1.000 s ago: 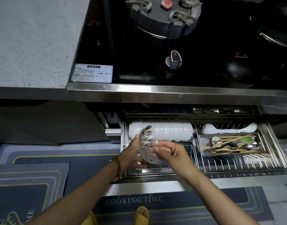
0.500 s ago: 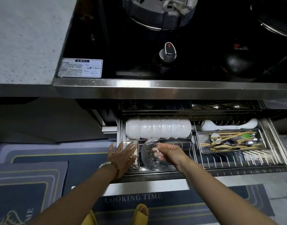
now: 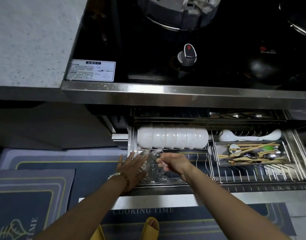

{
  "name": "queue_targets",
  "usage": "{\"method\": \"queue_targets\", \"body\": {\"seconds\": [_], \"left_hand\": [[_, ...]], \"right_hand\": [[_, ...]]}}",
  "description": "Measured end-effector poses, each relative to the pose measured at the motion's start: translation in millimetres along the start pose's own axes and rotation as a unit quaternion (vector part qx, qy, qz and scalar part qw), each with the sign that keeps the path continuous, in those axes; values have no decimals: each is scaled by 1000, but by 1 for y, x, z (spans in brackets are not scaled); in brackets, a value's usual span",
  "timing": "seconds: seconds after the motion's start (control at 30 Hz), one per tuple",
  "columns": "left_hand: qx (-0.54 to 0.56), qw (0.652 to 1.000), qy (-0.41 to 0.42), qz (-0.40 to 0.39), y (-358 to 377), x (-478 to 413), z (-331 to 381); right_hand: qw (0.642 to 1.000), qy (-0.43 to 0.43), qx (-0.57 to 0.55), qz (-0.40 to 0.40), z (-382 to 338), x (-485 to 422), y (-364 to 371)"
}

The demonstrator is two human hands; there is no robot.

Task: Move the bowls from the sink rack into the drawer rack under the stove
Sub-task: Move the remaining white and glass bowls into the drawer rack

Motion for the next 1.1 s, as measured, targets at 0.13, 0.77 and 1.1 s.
{"method": "queue_targets", "body": {"seconds": [0.13,0.77,1.1], "left_hand": [[11,1000,4,0,1,-1,0],[93,994,0,61,-34,15,12],[240,960,31,138,-136,116,10]], "right_hand": [[1000,7,6,-1,10,-4,6],[952,-44,295,74,0,4,-10],[890,-190,413,42,-101,145,38]]}}
Point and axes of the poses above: each hand's wrist, its own x-axis away from the middle knuckle, its own y-axis out of the palm, z = x × y, the point moved 6 cm from there along -x, towards the middle knuckle, and after that the axes turned 12 degrees about x, right-handed, at the moved point
